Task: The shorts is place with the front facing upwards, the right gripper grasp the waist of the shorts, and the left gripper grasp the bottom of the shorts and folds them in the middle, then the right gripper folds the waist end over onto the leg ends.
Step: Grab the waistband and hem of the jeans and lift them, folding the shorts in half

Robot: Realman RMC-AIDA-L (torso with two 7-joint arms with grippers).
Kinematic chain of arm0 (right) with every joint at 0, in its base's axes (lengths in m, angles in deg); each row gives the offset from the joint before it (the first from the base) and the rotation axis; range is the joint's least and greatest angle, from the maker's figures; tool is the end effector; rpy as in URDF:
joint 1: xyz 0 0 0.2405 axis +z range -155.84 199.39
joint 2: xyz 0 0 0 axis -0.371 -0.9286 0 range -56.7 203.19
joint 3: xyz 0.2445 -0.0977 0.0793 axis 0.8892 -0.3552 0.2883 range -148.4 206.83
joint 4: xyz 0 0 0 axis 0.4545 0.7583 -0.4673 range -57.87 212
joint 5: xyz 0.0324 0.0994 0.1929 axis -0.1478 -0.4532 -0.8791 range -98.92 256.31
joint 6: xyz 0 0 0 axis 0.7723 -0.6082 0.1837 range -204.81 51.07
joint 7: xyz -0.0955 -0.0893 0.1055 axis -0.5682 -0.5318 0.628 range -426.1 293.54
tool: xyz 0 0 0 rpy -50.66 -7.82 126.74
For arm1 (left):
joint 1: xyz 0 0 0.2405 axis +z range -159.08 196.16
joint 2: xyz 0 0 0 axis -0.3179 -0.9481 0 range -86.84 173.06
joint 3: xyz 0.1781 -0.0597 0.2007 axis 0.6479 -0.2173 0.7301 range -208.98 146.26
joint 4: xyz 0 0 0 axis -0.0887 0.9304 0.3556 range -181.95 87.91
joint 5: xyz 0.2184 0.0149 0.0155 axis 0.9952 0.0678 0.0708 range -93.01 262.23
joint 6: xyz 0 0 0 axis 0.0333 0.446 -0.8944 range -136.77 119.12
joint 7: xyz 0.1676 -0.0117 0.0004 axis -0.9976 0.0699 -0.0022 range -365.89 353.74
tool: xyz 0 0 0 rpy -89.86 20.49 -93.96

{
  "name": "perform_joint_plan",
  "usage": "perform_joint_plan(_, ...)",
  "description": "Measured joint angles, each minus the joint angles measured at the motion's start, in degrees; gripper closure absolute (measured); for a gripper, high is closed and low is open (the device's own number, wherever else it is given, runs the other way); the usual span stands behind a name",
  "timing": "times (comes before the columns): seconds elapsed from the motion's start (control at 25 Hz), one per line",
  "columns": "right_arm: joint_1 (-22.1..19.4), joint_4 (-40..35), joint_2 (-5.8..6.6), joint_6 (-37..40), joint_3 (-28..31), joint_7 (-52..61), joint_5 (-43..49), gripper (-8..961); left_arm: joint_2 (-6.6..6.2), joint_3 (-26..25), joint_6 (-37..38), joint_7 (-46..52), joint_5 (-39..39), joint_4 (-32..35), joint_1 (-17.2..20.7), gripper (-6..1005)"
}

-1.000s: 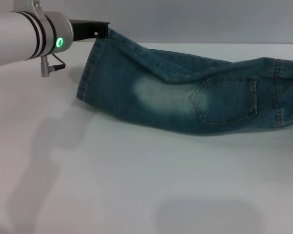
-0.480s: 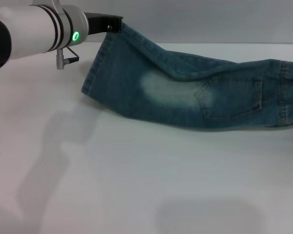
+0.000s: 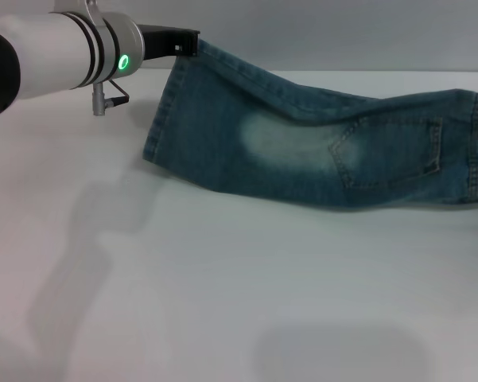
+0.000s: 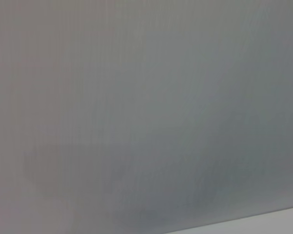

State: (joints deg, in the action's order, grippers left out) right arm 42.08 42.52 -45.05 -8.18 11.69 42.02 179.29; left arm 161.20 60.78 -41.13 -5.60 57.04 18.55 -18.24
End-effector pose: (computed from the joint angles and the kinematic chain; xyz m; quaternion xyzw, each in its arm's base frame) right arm 0.4031 0.3489 0.0658 -0.5938 0.5792 0.4220 0.3658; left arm -0.1550 0.4834 -0.0399 -0.8088 -0.3849 -0.1322 0.4245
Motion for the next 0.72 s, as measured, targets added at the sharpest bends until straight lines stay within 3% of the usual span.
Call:
perform_joint_plan(0.44,0.25,2.20,0.00,-2.75,1.18,0.10,-1.18,934,0.12,0.21,1.52,-3.23,-4.70,-4.42,-1.79,893)
perform_joint_plan(0.72,2.57,6.71,1.79,-3.57,0.58,-3.81,-1.01,914,0.38,1.42,8.67,-3.68,-8.55,-10.71,-3.27,857)
